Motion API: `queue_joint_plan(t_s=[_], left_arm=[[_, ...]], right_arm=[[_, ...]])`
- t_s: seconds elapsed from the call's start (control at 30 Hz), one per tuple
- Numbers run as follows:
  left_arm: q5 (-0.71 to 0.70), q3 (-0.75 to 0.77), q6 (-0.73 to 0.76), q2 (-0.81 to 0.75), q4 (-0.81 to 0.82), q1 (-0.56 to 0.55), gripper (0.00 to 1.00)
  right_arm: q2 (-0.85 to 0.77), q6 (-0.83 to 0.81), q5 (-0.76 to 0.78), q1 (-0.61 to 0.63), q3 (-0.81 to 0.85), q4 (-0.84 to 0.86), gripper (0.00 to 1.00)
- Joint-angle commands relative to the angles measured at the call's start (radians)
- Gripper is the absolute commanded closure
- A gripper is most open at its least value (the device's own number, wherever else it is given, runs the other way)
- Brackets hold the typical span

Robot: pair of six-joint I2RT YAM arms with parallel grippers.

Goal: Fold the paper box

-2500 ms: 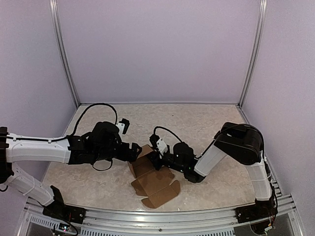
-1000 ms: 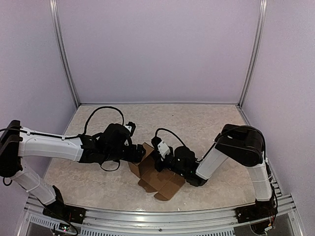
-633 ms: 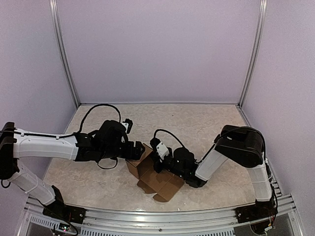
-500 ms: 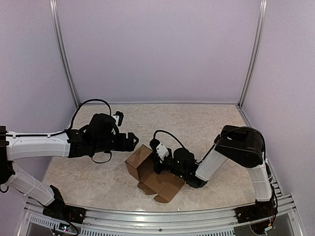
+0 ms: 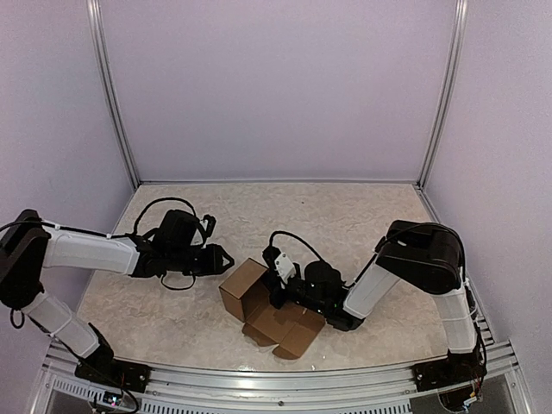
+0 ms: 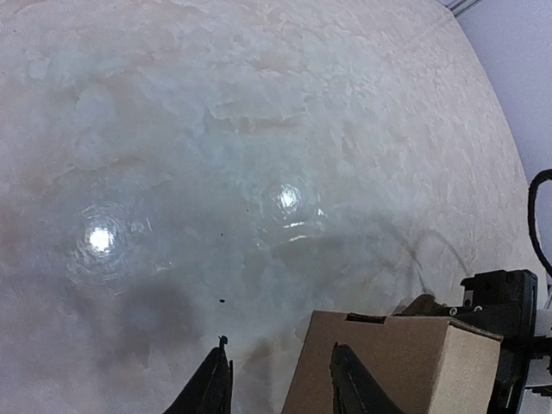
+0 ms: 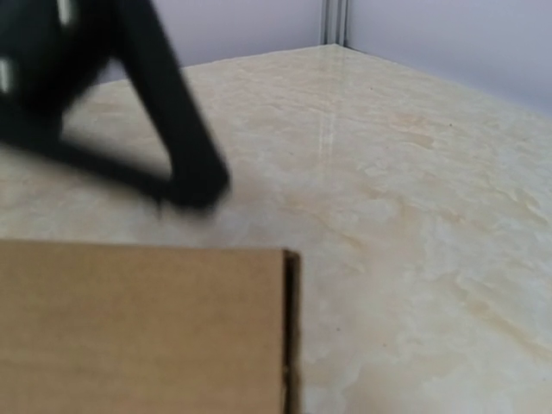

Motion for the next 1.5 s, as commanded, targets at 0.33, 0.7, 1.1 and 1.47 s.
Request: queue_joint_plan(t_s=[0.33,0.7,1.1,1.47], left_arm=[[0.287,-0.018,-0.069,0.224,0.239,-0.022,0.71],[0.288,-0.023,-0.075,0.237,0.248,-0.032,0.74],[0.297,-0.025,-0.072,0.229,0.255,-0.032,0.76],[0.392,-0.035,-0.062,0.196,0.383,-0.055,0.76]], right_arm=[[0.013,0.046,0.040,0.011,0.067,-0.063,1.00],[0.053,0.058,0.042,0.017,0.101,-0.080,0.93],[0.060,0.047,0.061,0.024,0.111,-0.092,1.00],[0.069,0.004,0.186,0.057,0.115,-0.087,1.00]])
